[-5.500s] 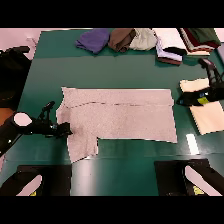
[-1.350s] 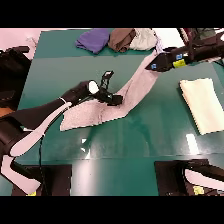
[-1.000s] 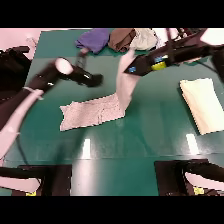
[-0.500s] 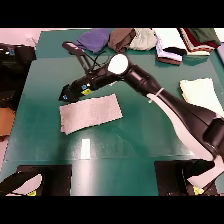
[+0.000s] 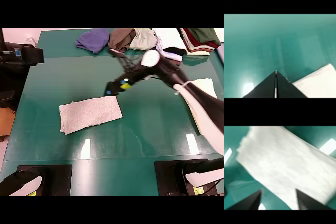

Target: Fold the shirts.

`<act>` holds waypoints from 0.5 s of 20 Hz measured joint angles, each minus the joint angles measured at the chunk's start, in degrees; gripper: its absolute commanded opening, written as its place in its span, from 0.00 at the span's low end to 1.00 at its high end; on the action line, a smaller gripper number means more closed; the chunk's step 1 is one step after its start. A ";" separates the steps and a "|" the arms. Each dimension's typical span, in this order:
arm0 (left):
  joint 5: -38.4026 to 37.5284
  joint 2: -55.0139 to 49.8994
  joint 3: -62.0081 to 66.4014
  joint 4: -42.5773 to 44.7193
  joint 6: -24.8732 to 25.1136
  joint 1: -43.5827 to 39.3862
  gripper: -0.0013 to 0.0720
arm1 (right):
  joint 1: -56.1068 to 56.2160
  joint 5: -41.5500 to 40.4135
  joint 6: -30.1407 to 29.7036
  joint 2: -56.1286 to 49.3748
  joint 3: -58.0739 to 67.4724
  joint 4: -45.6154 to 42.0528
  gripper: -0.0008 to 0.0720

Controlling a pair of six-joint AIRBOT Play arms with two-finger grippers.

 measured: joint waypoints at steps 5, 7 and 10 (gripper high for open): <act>0.98 0.02 0.00 -0.24 0.09 -2.84 0.05 | -7.13 -4.31 3.28 -0.50 -12.87 -0.79 0.88; 1.07 0.02 0.00 -0.48 0.13 -3.23 0.05 | -6.56 -5.38 3.23 -3.15 -13.84 2.51 0.88; 1.22 0.02 0.00 -0.63 0.20 -3.45 0.05 | -3.45 -6.38 2.12 -8.37 -11.65 8.48 0.88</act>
